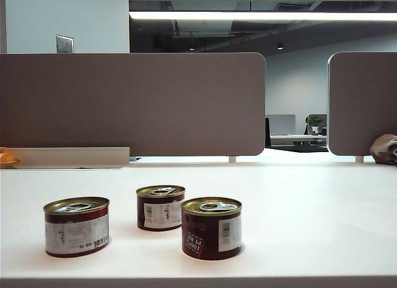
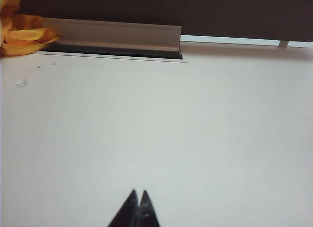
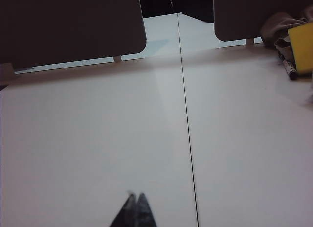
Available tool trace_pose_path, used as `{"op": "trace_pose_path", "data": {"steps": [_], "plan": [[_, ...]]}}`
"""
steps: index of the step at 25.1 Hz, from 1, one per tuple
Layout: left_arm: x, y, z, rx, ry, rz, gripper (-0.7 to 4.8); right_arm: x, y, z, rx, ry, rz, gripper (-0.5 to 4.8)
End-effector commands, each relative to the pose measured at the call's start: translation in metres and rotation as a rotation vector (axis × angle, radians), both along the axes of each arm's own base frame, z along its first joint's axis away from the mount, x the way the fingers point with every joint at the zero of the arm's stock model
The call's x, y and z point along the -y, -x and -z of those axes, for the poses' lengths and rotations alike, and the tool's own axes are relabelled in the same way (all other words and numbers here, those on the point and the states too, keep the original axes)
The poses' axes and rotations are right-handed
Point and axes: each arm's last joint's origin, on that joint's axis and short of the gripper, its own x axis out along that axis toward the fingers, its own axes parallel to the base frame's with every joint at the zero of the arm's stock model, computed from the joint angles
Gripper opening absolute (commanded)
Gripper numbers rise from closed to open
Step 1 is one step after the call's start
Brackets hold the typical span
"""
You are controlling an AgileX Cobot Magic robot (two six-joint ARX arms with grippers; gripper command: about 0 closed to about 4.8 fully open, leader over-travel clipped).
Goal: Pick up the cans one by one and stack them together.
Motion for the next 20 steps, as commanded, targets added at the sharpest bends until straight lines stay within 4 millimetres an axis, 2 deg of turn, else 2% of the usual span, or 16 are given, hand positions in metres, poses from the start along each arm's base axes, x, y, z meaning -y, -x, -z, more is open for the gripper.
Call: {"op": "trace_pose_path", "data": {"steps": [1,12,17,20], "plan": [[0.0,0.0,-0.001,0.007,0.003,0.004,-0.05,0.0,0.0,0.001,-0.001,-0.001,-0.006,0.04],[0.0,0.0,-0.001,0.008,0.004,0.004,-0.05,-0.001,0.0,0.001,-0.01,-0.039,-0.031,0.04],[0.001,0.0,-0.003,0.009,0.078,0.04,-0.05,-0.001,0.003,-0.013,0.015,-0.074,-0.052,0.03],[0.003,0.002,-0.014,0.037,0.146,0.113,-0.05,-0.002,0.007,-0.026,0.023,-0.108,-0.086,0.03]]}}
